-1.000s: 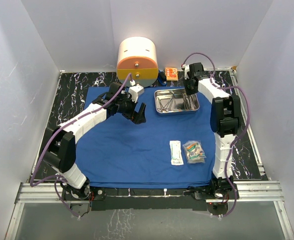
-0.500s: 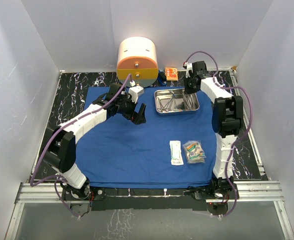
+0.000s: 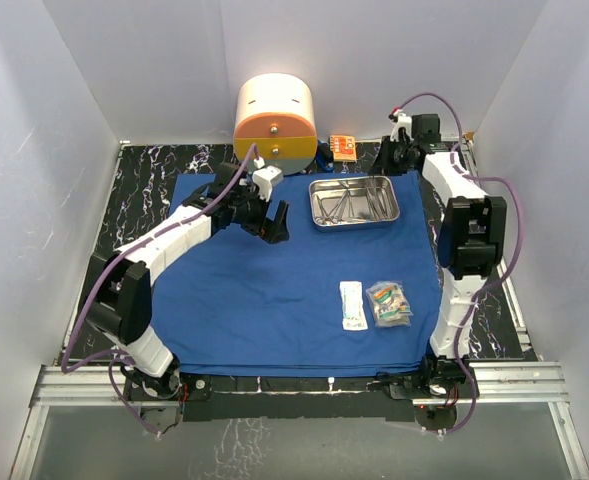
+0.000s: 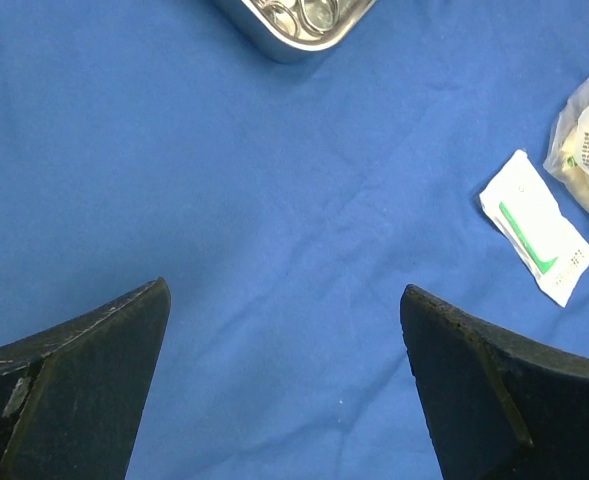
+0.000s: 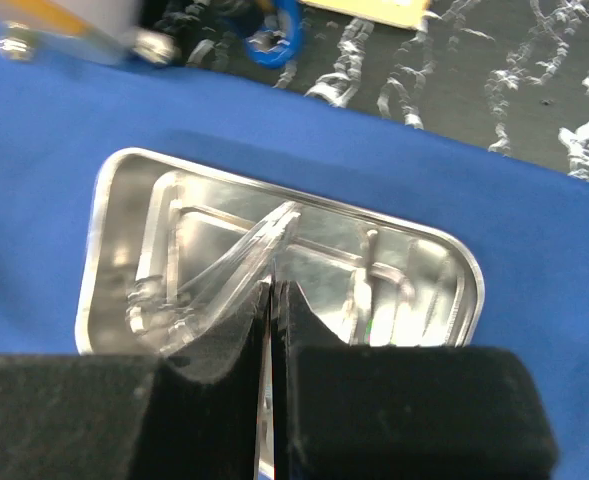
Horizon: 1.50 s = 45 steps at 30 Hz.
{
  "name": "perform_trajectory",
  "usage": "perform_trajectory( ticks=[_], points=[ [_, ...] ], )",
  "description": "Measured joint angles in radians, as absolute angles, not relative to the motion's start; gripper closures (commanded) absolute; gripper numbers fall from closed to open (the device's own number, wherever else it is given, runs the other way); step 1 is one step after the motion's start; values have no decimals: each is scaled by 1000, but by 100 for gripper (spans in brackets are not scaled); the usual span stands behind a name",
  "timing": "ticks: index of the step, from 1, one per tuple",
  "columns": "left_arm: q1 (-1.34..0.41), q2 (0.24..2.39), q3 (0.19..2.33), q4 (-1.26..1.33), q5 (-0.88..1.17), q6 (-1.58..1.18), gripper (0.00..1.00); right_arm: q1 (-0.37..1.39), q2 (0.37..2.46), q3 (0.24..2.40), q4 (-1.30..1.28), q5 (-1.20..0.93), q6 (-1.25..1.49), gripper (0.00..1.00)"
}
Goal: Open and lay out the surgical kit
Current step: Place the medical item in the surgical kit.
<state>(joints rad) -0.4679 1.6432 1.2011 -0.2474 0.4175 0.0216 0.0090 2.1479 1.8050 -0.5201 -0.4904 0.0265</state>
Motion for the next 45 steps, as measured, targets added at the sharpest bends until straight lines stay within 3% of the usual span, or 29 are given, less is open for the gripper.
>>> perform_trajectory(
  ticks=[10, 24, 35, 39, 45],
  points=[
    [-460, 1702, 1367, -258, 546, 33, 11, 19, 1794, 1396, 25, -865, 371, 100],
    [-464, 1775, 1453, -56, 1039, -102, 31, 103, 1700, 1148, 816, -1196, 896, 100],
    [-492, 1773, 1363, 209, 1158, -389, 44, 214, 1603, 1151, 966, -1262, 1012, 100],
    [-503, 1771, 1287, 416, 1224, -536, 45, 227, 1603, 1151, 977, -1264, 1053, 100],
    [-508, 1771, 1209, 774, 1264, -808, 56, 245, 1603, 1158, 968, -1255, 1085, 100]
  ],
)
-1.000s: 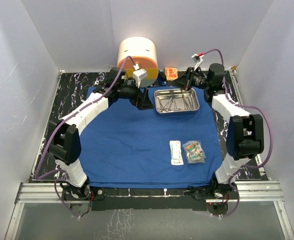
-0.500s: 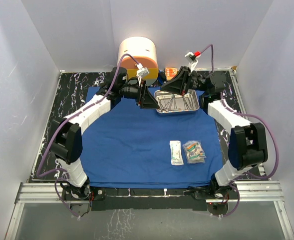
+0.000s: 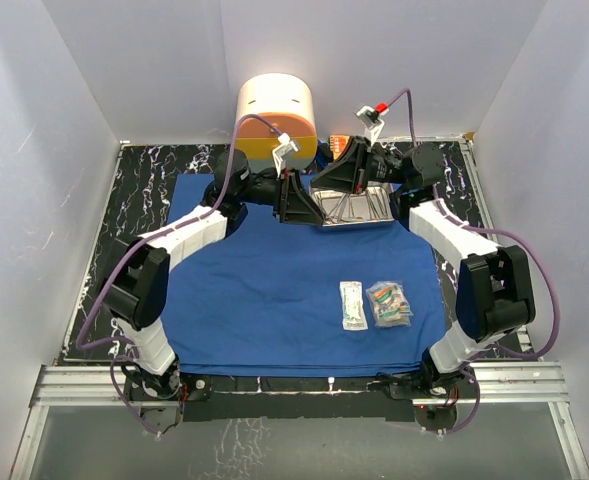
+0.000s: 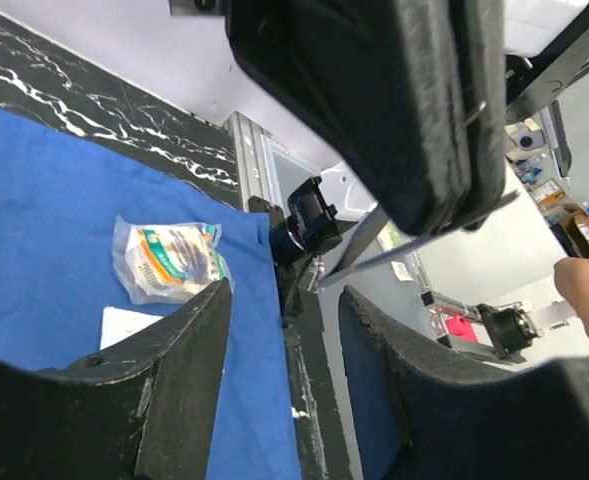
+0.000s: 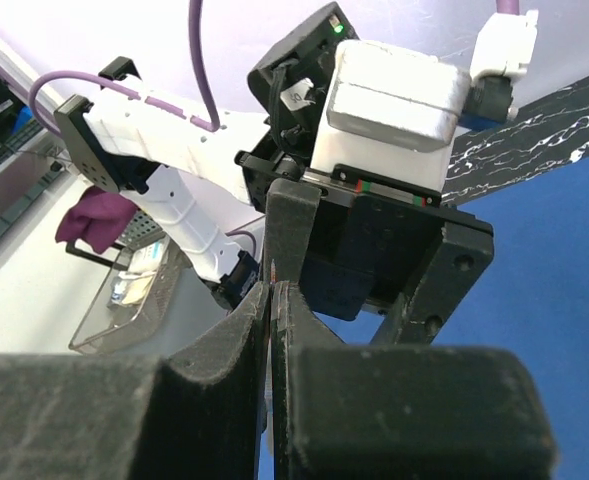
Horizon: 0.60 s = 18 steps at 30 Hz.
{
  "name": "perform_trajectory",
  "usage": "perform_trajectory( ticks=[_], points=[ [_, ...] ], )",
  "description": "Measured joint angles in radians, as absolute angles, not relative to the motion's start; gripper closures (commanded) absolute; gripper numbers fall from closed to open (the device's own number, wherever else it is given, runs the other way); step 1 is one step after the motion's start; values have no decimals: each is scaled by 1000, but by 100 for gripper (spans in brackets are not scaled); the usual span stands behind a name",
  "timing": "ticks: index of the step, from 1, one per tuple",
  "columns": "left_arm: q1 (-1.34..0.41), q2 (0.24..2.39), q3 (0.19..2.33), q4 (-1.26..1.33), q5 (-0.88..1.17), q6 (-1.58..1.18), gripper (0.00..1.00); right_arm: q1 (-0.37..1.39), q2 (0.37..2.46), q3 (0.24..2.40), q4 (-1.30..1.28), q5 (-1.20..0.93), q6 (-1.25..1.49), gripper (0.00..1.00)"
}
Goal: Open and lay out the surgical kit
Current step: Place the medical item in the surgical kit.
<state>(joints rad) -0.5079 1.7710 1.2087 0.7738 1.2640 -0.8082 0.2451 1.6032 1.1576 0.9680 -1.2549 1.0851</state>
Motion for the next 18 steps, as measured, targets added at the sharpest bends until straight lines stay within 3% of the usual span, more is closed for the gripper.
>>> perform_trajectory(
  ticks=[4, 8, 11, 18],
  points=[
    [-508, 1768, 1264, 653, 1222, -756, 55, 253, 1603, 1187, 854, -1224, 1016, 100],
    [-508, 1767, 1364, 361, 1083, -606, 50, 252, 1605, 1259, 568, -1133, 833, 100],
    [-508, 1758, 1417, 179, 945, -523, 47, 252, 1608, 1335, 318, -998, 684, 100],
    [-508, 1755, 1469, -41, 751, -446, 37, 257, 1608, 1368, 30, -756, 541, 100]
  ],
)
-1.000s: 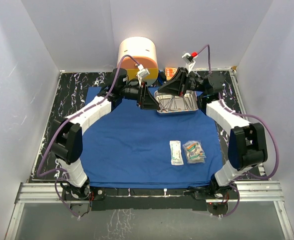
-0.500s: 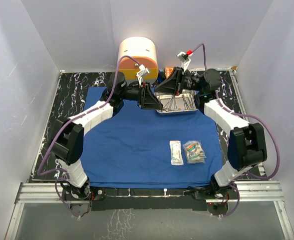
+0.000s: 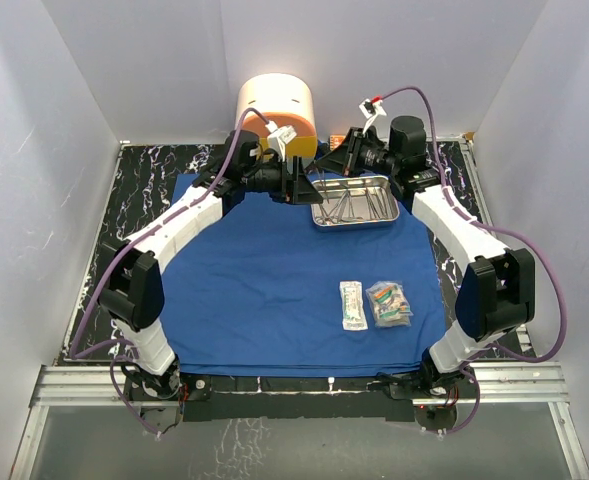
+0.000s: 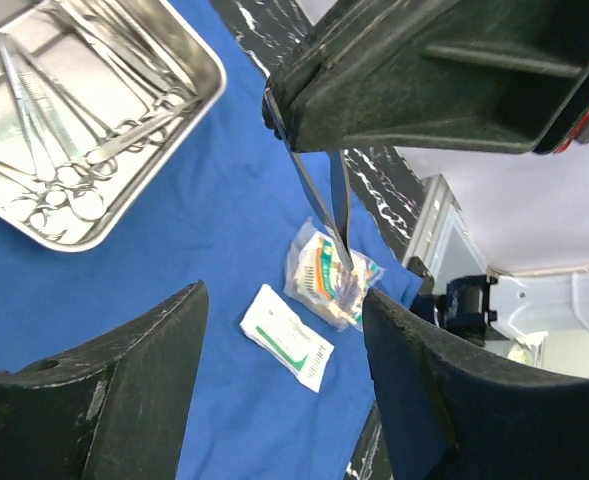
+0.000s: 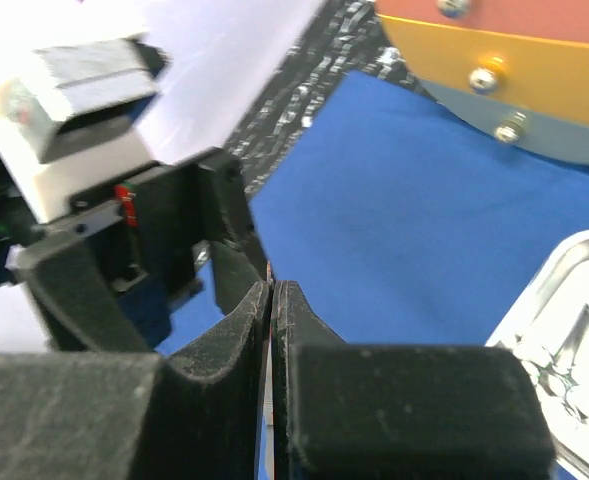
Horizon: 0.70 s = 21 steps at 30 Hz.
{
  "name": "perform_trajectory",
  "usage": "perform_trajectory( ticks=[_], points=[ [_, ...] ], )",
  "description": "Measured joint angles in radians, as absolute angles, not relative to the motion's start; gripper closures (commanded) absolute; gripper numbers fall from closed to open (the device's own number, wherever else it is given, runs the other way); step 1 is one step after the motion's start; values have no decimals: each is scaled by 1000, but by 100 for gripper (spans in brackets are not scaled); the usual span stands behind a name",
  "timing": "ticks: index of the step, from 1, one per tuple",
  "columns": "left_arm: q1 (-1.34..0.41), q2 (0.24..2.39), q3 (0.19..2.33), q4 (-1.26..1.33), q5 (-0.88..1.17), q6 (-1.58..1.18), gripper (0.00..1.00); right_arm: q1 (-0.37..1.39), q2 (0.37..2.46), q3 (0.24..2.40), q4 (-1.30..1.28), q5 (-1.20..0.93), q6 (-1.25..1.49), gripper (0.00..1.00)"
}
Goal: Open and lay out the surgical kit
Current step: Place the medical item in the surgical kit.
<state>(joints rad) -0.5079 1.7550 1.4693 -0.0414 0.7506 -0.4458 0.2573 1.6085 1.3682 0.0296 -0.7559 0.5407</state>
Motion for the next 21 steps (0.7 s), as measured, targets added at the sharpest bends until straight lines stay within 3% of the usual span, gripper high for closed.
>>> perform_trajectory(
  ticks=[9, 21],
  points=[
    [-546, 1813, 1688, -196, 552, -392, 46, 290, 1610, 1374, -148, -530, 474, 100],
    [-627, 1914, 1807, -324, 311, -356, 49, 313, 1618, 1429, -229, -382, 485, 100]
  ],
)
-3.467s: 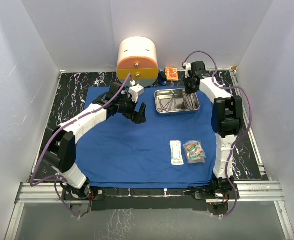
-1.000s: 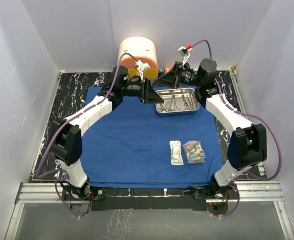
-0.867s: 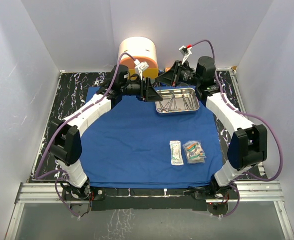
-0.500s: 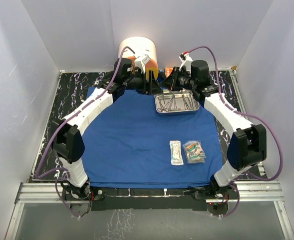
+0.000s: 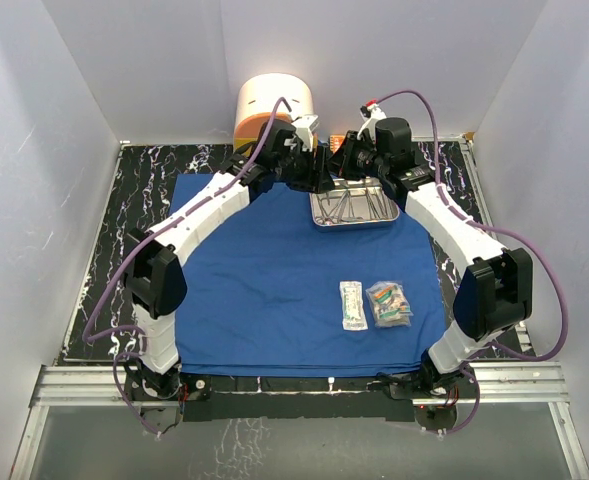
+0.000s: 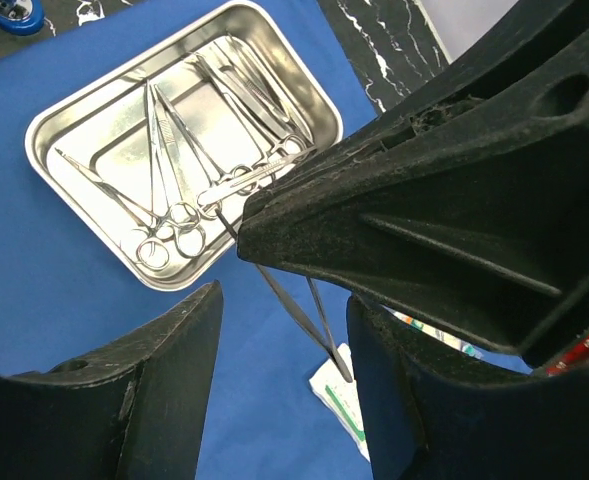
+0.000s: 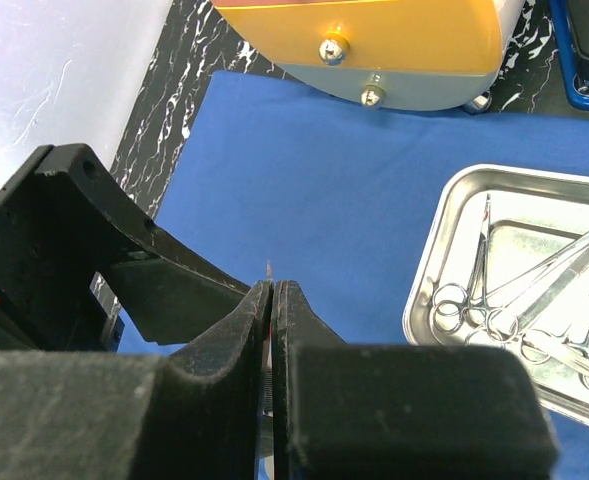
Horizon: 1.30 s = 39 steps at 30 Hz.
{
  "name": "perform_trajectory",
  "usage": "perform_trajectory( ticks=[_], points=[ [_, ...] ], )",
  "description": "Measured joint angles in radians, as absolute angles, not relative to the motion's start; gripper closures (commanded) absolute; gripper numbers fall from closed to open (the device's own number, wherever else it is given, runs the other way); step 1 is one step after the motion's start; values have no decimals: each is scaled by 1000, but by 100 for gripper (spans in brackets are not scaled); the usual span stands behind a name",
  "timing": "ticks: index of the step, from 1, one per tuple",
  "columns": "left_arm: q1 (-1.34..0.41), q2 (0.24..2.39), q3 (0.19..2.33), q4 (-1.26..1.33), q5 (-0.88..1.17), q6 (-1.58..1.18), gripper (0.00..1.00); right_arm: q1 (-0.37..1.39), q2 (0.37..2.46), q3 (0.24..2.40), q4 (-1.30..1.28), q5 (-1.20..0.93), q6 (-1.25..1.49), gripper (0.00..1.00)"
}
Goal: Open and lay out the surgical kit
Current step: Place the medical item in the surgical kit.
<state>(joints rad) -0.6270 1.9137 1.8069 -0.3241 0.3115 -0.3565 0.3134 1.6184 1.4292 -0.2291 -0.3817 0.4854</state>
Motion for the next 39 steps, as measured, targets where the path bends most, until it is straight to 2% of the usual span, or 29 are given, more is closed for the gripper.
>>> perform_trajectory(
  ticks=[15, 19, 21, 24, 30, 34, 39],
  points=[
    [-647, 1929, 1806, -318, 291, -363, 81, 319, 1618, 1428, -236, -353, 505, 100],
    [-649, 1935, 1806, -317, 289, -363, 94, 319, 1618, 1420, -230, -355, 509, 100],
    [-648, 1940, 1806, -319, 285, -362, 97, 319, 1618, 1409, -220, -355, 511, 100],
    [-648, 1943, 1804, -325, 277, -358, 100, 318, 1618, 1396, -209, -355, 518, 92],
    [-649, 1942, 1771, -307, 274, -358, 100, 318, 1618, 1396, -214, -342, 513, 69],
    [-649, 1940, 1713, -298, 272, -358, 100, 311, 1618, 1397, -219, -329, 498, 58],
    [-649, 1929, 1634, -289, 272, -359, 100, 273, 1618, 1397, -231, -311, 481, 55]
  ],
)
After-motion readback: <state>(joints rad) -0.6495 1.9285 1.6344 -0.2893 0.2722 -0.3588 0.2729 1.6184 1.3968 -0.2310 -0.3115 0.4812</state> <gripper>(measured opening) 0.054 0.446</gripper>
